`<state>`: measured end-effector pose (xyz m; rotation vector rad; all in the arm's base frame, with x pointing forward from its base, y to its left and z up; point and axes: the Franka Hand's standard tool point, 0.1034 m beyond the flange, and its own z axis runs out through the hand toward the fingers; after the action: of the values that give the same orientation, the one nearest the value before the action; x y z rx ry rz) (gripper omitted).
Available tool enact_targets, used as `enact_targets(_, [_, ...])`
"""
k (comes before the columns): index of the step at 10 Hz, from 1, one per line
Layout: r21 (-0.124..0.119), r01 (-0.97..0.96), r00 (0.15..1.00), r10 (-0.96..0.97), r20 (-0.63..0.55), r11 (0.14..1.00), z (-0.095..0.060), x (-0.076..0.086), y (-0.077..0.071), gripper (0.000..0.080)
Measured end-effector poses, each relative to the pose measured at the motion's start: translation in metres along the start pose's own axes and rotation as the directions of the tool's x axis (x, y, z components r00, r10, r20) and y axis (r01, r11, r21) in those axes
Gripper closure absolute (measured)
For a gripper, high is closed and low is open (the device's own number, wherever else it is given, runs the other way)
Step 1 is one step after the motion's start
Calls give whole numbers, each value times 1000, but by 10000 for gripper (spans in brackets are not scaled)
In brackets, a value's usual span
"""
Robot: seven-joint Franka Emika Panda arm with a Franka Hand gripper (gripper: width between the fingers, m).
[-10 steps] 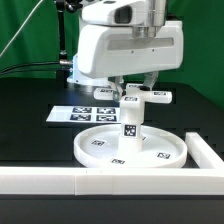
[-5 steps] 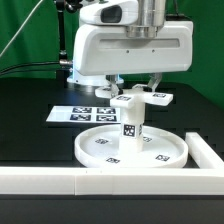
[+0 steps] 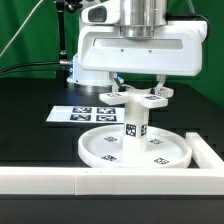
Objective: Assemble round table
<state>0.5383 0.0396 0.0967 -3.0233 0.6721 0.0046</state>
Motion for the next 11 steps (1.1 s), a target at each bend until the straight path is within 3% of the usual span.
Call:
enact_targets(6, [9, -393, 919, 393, -1, 919, 0, 1, 0, 354])
enact_targets(8, [29, -553, 833, 553, 4, 833, 0, 1, 0, 354])
enact_targets(11, [61, -805, 593, 804, 51, 590, 0, 3, 0, 354])
